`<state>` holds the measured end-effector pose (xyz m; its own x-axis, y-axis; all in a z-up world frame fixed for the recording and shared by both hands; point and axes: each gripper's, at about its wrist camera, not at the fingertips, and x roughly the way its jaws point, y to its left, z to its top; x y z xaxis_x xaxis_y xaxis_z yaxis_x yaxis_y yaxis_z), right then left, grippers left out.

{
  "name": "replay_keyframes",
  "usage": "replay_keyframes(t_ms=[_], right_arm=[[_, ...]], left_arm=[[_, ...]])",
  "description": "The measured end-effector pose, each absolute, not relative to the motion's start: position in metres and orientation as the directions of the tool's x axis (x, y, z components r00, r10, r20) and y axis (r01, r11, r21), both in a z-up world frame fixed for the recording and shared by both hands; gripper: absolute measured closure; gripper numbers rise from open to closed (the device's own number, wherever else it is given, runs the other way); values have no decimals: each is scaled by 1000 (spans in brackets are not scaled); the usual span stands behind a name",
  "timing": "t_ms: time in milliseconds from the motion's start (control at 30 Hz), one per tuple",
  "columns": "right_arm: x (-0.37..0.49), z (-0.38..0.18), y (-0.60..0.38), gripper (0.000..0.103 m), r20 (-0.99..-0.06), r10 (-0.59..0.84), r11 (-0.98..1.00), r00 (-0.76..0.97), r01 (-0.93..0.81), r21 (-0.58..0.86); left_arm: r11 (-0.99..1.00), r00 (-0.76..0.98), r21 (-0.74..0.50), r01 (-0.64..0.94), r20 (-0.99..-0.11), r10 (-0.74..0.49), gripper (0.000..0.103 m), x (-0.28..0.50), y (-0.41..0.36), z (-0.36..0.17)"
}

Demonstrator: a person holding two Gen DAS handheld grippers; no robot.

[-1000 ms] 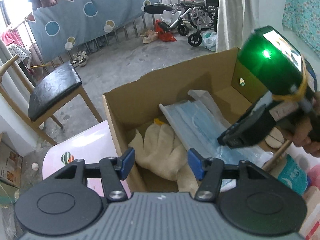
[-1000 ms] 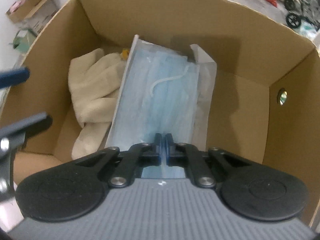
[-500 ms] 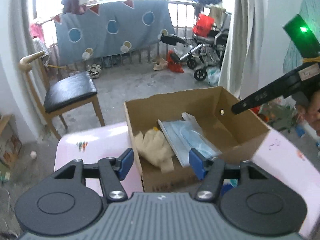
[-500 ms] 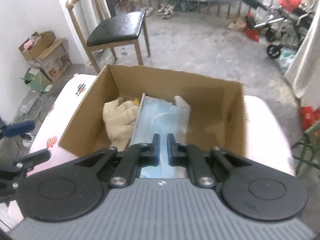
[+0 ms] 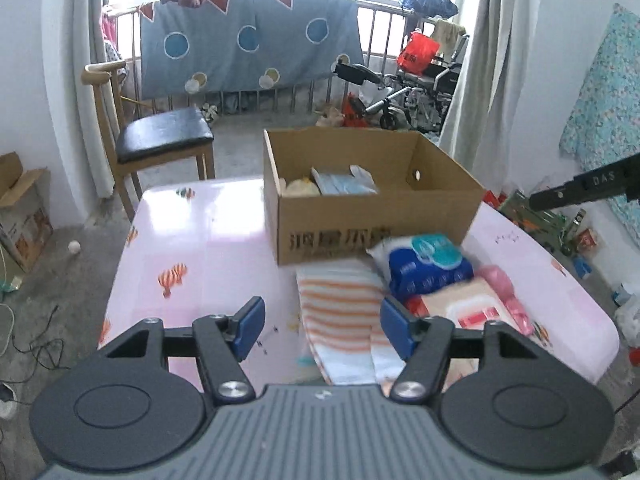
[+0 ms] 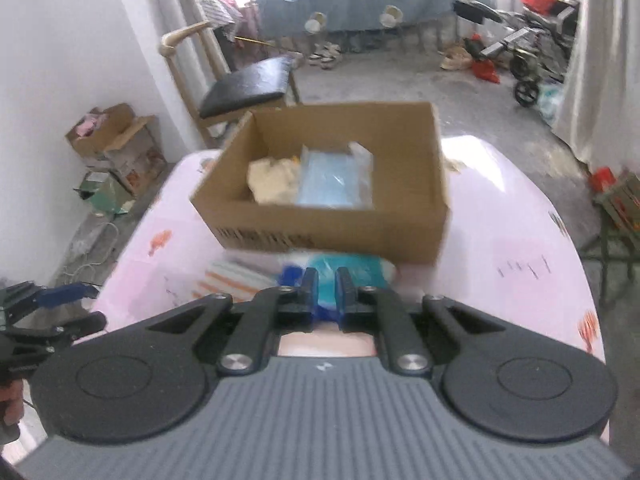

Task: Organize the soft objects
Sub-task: 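Grasp the orange-striped towel with the left gripper while the right grasps the pink wrapped roll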

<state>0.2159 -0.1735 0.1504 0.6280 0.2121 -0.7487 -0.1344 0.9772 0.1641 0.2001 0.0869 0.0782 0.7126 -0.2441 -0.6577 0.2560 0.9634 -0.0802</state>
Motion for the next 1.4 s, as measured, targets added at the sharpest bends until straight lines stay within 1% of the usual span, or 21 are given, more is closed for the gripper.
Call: replay_keyframes(t_ms=[133,233,367,467,567,667,700,767,900,967,1133,1200,1233,1300,1333,1367,1400], right_arm=[[191,132,-190,93,-751,199,978,629,-72,198],[177,116,-202,90,-765,175,980,619,-35,196],[168,91,-214,83,-797,149,982,585,5,187],[171,72,-218,76,-826,141,984,546,17,179],[177,50,-219,72,-851,110,990,514,23,141],[184,30,-222,68,-863,122,988,490,27,155],[187,23,-223,63,-865,133,985,484,30,169],[192,14,-227,59,-867,150,980,476,42,193],[203,-3,-238,59,-860,190,959,474,99,266],[208,-10,-245,59,-849,240,933,470,129,335],[218,-19,-247,58,-835,300,916,460,105,387],[222,-22,-247,53,-839,308,917,448,95,387],[224,-24,-247,52,-840,312,916,444,96,391],[226,-30,-248,52,-837,330,901,436,121,417],[226,-32,-249,54,-831,338,890,441,137,435],[225,-33,-248,62,-826,340,886,450,140,442],[223,-34,-247,64,-817,350,877,457,147,458]], left_arm=[[958,699,-100,269,-664,-266,30,184,86,69],[950,682,-103,295,-673,-285,26,178,81,61],[943,664,-108,314,-685,-299,13,182,72,49],[940,646,-122,318,-698,-309,11,191,67,37],[937,618,-132,325,-720,-316,7,202,61,24],[939,590,-134,317,-747,-306,6,214,57,11],[938,581,-133,321,-754,-306,6,217,56,7],[937,566,-120,327,-770,-296,6,225,52,0],[933,540,-108,342,-790,-290,7,238,46,-9],[931,532,-114,347,-793,-295,8,244,43,-12],[921,496,-102,375,-817,-293,8,259,34,-20],[920,485,-91,382,-828,-283,8,264,30,-24],[919,480,-88,384,-831,-280,8,267,29,-25],[920,466,-98,379,-839,-282,8,272,28,-29],[922,457,-109,372,-842,-285,8,274,29,-32],[924,446,-119,364,-849,-284,9,277,29,-35],[926,434,-119,357,-857,-277,10,280,29,-39]])
